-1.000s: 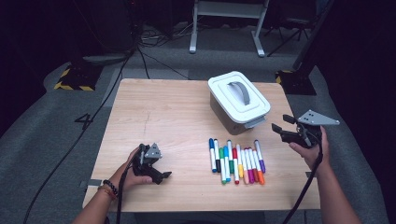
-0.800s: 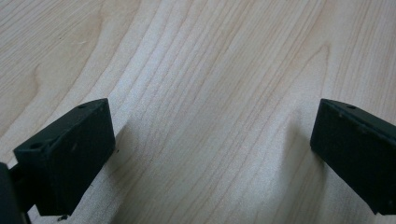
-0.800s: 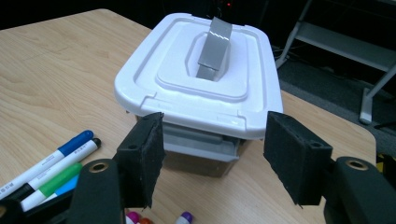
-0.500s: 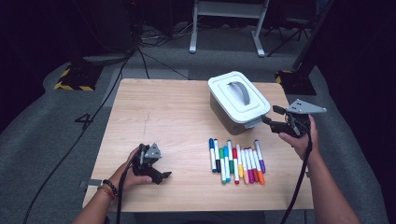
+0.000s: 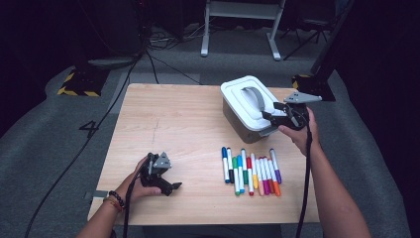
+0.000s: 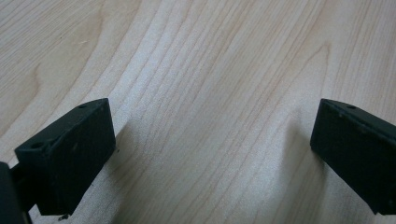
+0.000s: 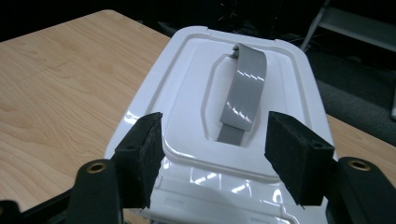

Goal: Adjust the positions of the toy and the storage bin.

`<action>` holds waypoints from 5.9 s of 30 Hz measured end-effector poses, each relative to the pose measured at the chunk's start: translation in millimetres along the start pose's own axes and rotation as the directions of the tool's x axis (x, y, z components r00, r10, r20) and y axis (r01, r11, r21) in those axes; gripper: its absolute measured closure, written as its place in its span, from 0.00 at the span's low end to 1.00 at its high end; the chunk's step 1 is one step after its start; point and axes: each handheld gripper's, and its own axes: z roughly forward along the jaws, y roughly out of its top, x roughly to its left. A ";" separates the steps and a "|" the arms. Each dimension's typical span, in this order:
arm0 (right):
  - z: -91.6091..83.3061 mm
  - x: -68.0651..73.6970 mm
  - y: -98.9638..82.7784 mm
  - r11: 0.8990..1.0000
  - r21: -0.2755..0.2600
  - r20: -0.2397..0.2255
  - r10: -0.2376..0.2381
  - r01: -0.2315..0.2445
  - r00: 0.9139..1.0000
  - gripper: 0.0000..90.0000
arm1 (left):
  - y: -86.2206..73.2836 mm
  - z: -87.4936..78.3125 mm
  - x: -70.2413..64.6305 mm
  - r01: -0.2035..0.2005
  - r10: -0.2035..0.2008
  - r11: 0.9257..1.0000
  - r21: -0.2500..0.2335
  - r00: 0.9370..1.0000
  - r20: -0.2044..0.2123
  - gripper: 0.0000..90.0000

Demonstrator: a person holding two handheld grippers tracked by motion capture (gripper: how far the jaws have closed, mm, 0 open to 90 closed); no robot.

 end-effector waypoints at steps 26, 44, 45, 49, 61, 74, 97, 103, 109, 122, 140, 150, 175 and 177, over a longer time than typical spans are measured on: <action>62.8 -17.9 11.5 0.989 0.138 0.052 0.043 -0.049 0.998 0.69 | -0.8 -0.8 -0.4 0.001 -0.001 1.000 0.000 1.000 -0.003 0.01; 68.2 -2.7 18.6 0.988 0.123 -0.113 -0.077 0.091 0.991 0.72 | -1.0 -0.8 -0.8 0.004 -0.004 1.000 -0.001 1.000 -0.004 0.01; 68.0 -1.9 18.8 0.987 0.125 -0.124 -0.086 0.102 0.988 0.72 | -1.0 -0.8 -0.8 0.004 -0.004 1.000 -0.001 1.000 -0.004 0.01; 66.0 -0.1 17.9 0.982 0.122 -0.144 -0.128 0.146 0.981 0.72 | -1.3 -1.3 -0.9 0.002 -0.002 1.000 0.002 1.000 -0.005 0.01; 61.8 -2.6 14.6 0.982 0.108 -0.191 -0.133 0.155 0.973 0.72 | -1.3 -1.3 -1.1 0.004 -0.004 1.000 0.002 1.000 -0.006 0.01; 66.7 1.3 17.4 0.980 0.085 -0.302 -0.148 0.181 0.942 0.73 | -1.3 -1.3 -1.1 0.005 -0.005 1.000 0.002 1.000 -0.006 0.01; 29.6 7.8 6.6 0.991 0.075 -0.081 -0.107 0.113 0.991 0.53 | 0.5 0.4 0.0 0.003 -0.003 1.000 0.000 1.000 -0.004 0.01; -0.2 -0.4 -14.3 0.998 0.053 -0.047 -0.043 0.046 0.998 0.49 | 0.5 0.4 0.0 0.004 -0.004 1.000 0.000 1.000 -0.003 0.01; -8.0 -0.7 -30.2 0.998 0.057 -0.027 -0.009 0.010 1.000 0.47 | 0.5 0.4 0.0 0.004 -0.004 1.000 0.000 1.000 -0.003 0.01; -3.8 7.9 -57.5 0.995 0.087 -0.002 0.049 -0.049 0.999 0.46 | 0.4 0.3 0.0 0.004 -0.004 1.000 0.000 1.000 -0.005 0.01; 6.0 -6.8 -61.4 0.981 0.074 -0.026 0.183 -0.181 0.983 0.44 | 0.4 0.3 -0.1 0.005 -0.005 1.000 0.000 1.000 -0.005 0.01; 11.1 -20.5 -52.5 0.986 0.107 0.062 0.122 -0.128 0.991 0.46 | 0.5 0.4 0.0 0.004 -0.004 1.000 0.000 1.000 -0.004 0.01; 44.2 10.2 32.7 0.996 0.061 -0.136 -0.053 0.062 0.989 0.43 | 0.4 0.3 -0.1 0.004 -0.004 1.000 -0.001 1.000 -0.005 0.01; 52.5 16.4 37.2 0.994 0.074 -0.142 -0.065 0.076 0.988 0.41 | 0.4 0.3 -0.1 0.004 -0.004 1.000 0.000 1.000 -0.005 0.01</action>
